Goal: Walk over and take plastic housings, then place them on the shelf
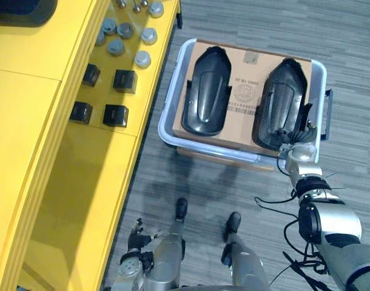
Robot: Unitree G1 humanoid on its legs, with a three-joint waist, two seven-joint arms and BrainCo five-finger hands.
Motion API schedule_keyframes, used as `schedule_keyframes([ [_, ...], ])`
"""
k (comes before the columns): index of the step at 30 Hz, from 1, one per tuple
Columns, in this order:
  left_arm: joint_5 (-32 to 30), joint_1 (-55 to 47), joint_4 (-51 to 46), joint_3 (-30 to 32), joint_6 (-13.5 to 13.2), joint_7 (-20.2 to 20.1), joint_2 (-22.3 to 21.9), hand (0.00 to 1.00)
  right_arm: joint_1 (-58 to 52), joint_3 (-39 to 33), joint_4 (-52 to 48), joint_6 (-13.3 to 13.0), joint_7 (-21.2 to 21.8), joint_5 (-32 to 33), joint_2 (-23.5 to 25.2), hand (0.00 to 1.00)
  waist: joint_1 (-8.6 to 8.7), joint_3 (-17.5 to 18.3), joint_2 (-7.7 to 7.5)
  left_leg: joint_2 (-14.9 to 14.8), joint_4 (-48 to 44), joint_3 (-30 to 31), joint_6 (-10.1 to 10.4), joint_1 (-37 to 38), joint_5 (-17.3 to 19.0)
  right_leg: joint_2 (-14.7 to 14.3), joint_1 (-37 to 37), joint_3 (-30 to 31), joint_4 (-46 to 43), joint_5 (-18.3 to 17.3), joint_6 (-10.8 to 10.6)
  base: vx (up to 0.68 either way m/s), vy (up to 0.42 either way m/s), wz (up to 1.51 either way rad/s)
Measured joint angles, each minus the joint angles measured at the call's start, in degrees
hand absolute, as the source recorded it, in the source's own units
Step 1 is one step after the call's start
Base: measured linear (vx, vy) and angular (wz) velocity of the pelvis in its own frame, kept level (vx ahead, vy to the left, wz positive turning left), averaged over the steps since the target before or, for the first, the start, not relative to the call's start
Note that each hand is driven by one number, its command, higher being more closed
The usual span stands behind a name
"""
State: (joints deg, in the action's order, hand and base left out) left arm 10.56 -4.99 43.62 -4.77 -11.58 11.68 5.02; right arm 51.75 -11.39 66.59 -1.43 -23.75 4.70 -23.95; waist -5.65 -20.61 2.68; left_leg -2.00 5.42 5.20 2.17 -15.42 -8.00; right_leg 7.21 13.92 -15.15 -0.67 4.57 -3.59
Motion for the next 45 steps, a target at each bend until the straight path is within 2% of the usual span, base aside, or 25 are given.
schedule_keyframes([
  [9,0.11,1.54,1.46,-1.97,-0.05,0.87,0.75,0.00,-0.06,0.77,-1.57,-0.86,0.08,1.95,-0.52,1.00,0.20,-0.31,-0.12,-0.08,0.02,-0.71,0.01,0.43,0.00,-0.06,0.17,0.99,-0.20,0.00,0.03,0.02,-0.004,-0.05],
  [14,0.10,1.30,-0.06,-1.97,0.13,0.91,0.67,0.00,-8.71,0.54,-16.72,-0.13,-1.22,-0.03,1.27,1.00,0.31,-0.27,-0.23,-0.10,0.05,-0.74,0.04,1.94,0.03,0.02,-1.36,1.09,-0.26,0.01,0.02,0.00,0.000,0.00],
  [16,0.06,-0.01,-6.33,-1.95,0.16,0.91,0.44,0.00,-14.44,0.03,-27.34,-0.05,-1.98,-2.75,2.40,1.00,0.59,-0.18,-0.40,-0.19,0.08,-0.66,0.03,2.33,0.05,0.02,-1.75,1.09,-0.29,-0.02,-0.03,0.00,0.000,0.00],
  [19,-0.15,-3.03,-17.81,-1.88,0.10,0.87,-0.23,0.00,-19.39,-2.39,-38.07,-0.01,-3.20,-6.88,4.93,1.00,1.85,-0.12,-0.47,-0.29,0.12,-0.54,0.02,3.32,0.06,0.00,-2.73,1.10,-0.40,-0.11,-0.19,0.00,0.000,0.00],
  [23,-1.22,-5.35,-32.95,-1.93,0.06,0.85,-0.42,0.00,-27.15,-6.80,-51.78,0.01,-6.58,-12.12,8.64,1.00,2.03,3.77,-0.96,-0.89,0.19,-0.41,0.21,3.69,0.22,-0.42,-3.05,1.14,-0.64,-0.60,-0.86,0.01,-0.005,0.01],
  [26,-2.89,-5.45,-42.61,-1.91,0.01,1.04,-2.01,0.00,-30.85,-6.57,-59.47,0.03,-7.22,-16.79,10.86,1.00,3.20,6.52,-1.06,-0.78,0.19,0.26,0.23,4.43,0.22,-0.43,-4.13,0.53,-0.80,-1.15,-1.14,0.03,-0.013,0.10],
  [29,-5.16,-3.74,-51.51,-2.15,-0.08,2.17,-3.69,0.00,-32.72,-4.25,-65.77,0.07,-7.35,-21.72,13.61,1.00,3.43,8.00,-0.95,-0.81,0.19,0.31,0.24,5.66,0.22,-0.42,-5.17,0.43,-1.14,-1.40,-1.07,0.01,-0.003,0.02],
  [32,-6.91,-0.31,-55.74,-2.56,-0.16,4.63,-3.89,0.00,-33.72,-0.55,-68.69,0.06,-6.54,-25.73,15.32,1.00,3.43,9.48,-0.94,-0.86,0.48,0.54,0.25,6.28,0.22,-0.44,-5.90,0.17,-1.17,-1.49,-1.00,-0.03,-0.001,0.04],
  [35,-7.67,2.08,-56.84,-3.63,-0.12,6.37,-3.89,0.00,-34.62,3.18,-70.46,0.07,-4.90,-27.59,17.42,1.00,3.29,11.73,-0.93,-0.86,0.49,0.61,0.25,6.45,0.21,-0.44,-6.13,0.12,-1.19,-1.48,-0.99,0.00,0.000,0.00],
  [40,-9.06,4.93,-57.01,-5.11,0.14,7.69,-4.27,0.00,-35.38,9.81,-72.68,0.02,-2.13,-29.64,19.77,1.00,3.35,13.32,-0.96,-0.87,0.50,0.57,0.26,7.35,0.21,-0.42,-6.94,0.15,-1.22,-1.47,-0.97,0.00,0.000,0.00],
  [45,-9.16,7.67,-57.04,-7.60,2.15,8.51,-4.29,0.00,-36.02,16.31,-72.67,-0.22,0.69,-30.10,21.35,1.00,3.37,14.88,-0.96,-0.91,0.52,0.22,0.27,8.25,0.22,-0.46,-7.76,0.47,-1.20,-1.45,-0.94,-0.01,0.001,-0.02],
])
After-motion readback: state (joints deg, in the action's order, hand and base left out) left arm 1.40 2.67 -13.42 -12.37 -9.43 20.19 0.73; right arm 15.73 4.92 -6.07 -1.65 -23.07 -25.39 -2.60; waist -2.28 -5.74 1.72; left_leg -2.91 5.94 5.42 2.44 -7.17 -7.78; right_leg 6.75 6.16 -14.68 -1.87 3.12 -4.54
